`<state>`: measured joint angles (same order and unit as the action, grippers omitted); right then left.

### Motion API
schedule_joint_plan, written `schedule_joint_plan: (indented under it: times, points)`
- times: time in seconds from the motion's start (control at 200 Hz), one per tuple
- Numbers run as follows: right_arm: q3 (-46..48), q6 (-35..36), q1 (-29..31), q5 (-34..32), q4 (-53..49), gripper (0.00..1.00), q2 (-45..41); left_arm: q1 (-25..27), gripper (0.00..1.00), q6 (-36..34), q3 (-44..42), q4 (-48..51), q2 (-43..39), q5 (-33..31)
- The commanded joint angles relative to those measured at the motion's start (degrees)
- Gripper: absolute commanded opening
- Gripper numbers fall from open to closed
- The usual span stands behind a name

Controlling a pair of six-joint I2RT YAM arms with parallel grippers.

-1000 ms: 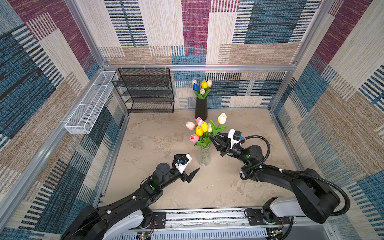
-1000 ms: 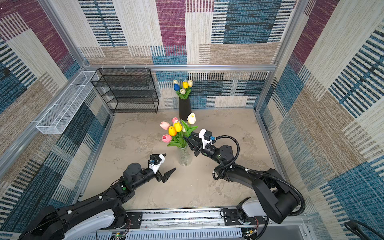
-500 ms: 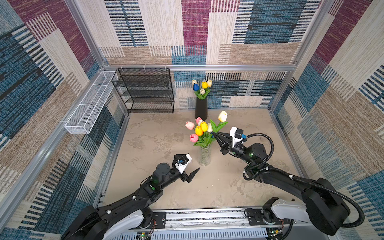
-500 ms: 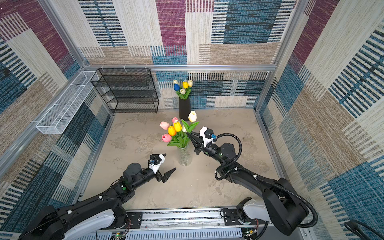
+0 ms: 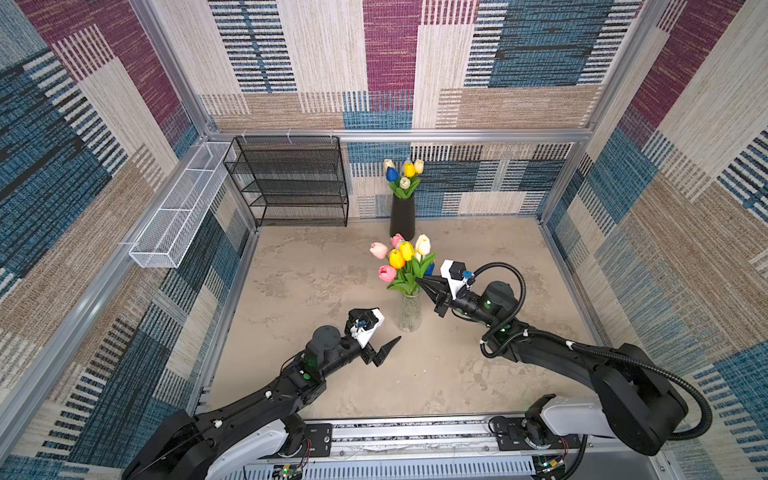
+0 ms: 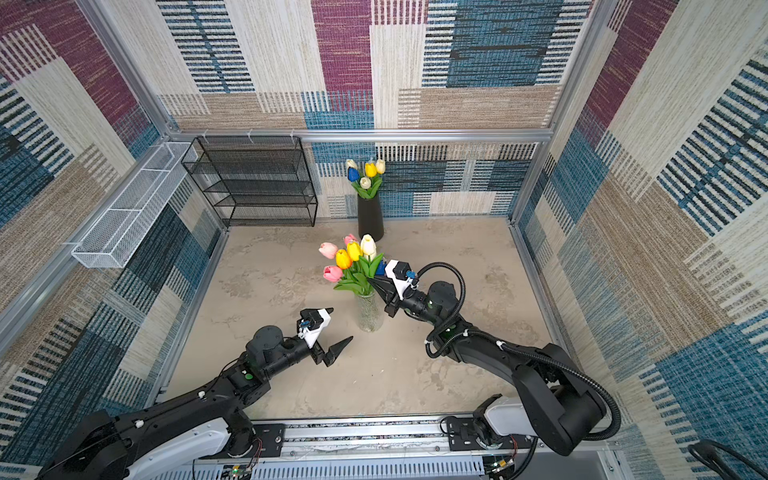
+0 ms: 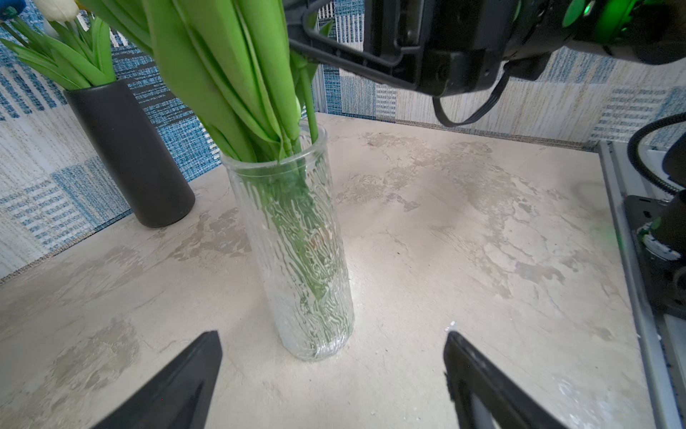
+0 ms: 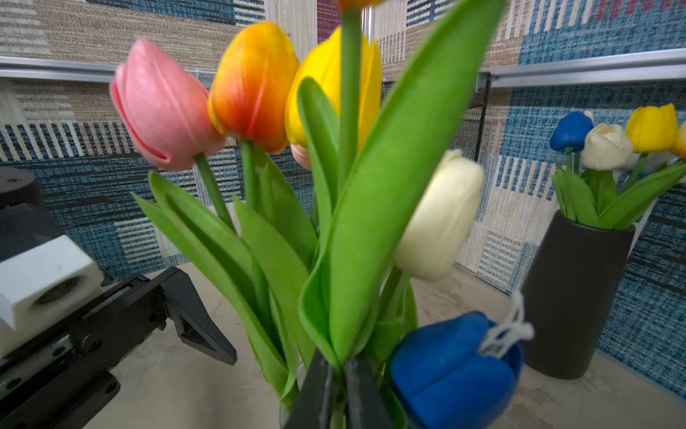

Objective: Arrange the flowers into the vase
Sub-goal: 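Lower the orange tulip stem into the glass vase with the right gripper, then open the right gripper and draw it back from the vase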

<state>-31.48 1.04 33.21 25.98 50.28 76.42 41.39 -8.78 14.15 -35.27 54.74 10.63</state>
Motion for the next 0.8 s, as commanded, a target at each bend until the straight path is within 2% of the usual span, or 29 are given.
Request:
schedule_joint_plan:
  times: [0.0, 0.23, 0.566, 0.676, 0.791]
  points:
    - [0.66, 1.84, 0.27, 0.73, 1.19, 0.1, -0.04, 0.0, 0.96, -1.33, 0.32, -1.56, -0.17, 0.02]
    - [2.39, 2.87, 0.36, -1.06, -2.11, 0.17, -3.44, 0.06, 0.96, -1.07, 0.42, -1.56, 0.06, 0.26]
    - [1.23, 3.49, 0.36, -3.7, -7.27, 0.51, -8.21, 0.03, 0.96, -1.12, 0.44, -1.56, 0.07, 0.18]
    - [4.58, 2.92, 0.36, -6.33, -5.67, 0.64, -12.7, 0.09, 0.96, -1.21, 0.35, -1.56, -0.18, -0.02]
    - [9.57, 2.83, 0.36, -7.93, -2.51, 0.73, -14.72, 0.06, 0.96, -1.19, 0.24, -1.73, -0.29, -0.11]
